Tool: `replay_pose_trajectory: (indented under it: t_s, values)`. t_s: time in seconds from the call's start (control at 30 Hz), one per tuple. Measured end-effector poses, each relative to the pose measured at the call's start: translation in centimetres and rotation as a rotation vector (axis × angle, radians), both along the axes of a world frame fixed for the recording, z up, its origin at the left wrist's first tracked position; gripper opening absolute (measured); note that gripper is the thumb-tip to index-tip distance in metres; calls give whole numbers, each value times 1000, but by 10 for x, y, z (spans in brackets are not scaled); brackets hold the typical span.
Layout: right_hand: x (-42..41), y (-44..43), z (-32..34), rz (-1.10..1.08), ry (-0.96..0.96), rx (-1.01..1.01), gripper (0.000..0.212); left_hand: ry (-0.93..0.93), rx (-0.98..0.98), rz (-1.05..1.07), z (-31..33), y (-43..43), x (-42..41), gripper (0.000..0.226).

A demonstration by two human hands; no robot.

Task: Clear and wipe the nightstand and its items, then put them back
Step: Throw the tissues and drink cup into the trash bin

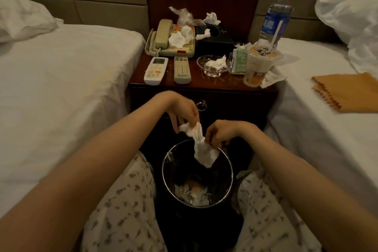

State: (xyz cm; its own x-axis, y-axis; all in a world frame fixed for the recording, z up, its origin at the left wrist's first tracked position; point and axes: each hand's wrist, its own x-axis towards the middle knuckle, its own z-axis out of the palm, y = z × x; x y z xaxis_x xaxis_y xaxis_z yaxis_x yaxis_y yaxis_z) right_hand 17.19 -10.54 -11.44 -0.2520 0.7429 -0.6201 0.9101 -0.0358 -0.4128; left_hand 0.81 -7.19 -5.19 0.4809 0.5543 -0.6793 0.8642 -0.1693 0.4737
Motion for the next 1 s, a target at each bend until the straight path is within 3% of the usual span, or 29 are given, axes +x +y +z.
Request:
replay_pose_trajectory:
  t_s: [0.13, 0.3, 0.4, 0.57, 0.83, 0.9, 1.0]
  values:
    - [1, 3, 9, -8, 1, 135, 17, 109, 6, -10, -30, -4, 4, 35]
    - [-5, 11, 50, -193, 278, 886, 24, 172, -55, -55, -36, -1, 10, 51]
    - [-8, 30, 76, -366, 366, 1067, 21, 75, 1, -57, -24, 8, 15, 48]
    - [0, 80, 97, -447, 160, 1082, 31, -295, 140, 88, 17, 29, 21, 30]
    - [3, 123, 80, -322, -170, 970, 31, -429, 353, 255, 46, 51, 9, 18]
    - [3, 123, 79, -335, -162, 976, 31, -450, 361, 287, 44, 51, 7, 18]
    - [2, 116, 80, -431, 13, 1053, 31, -471, 372, 324, 40, 49, 6, 18]
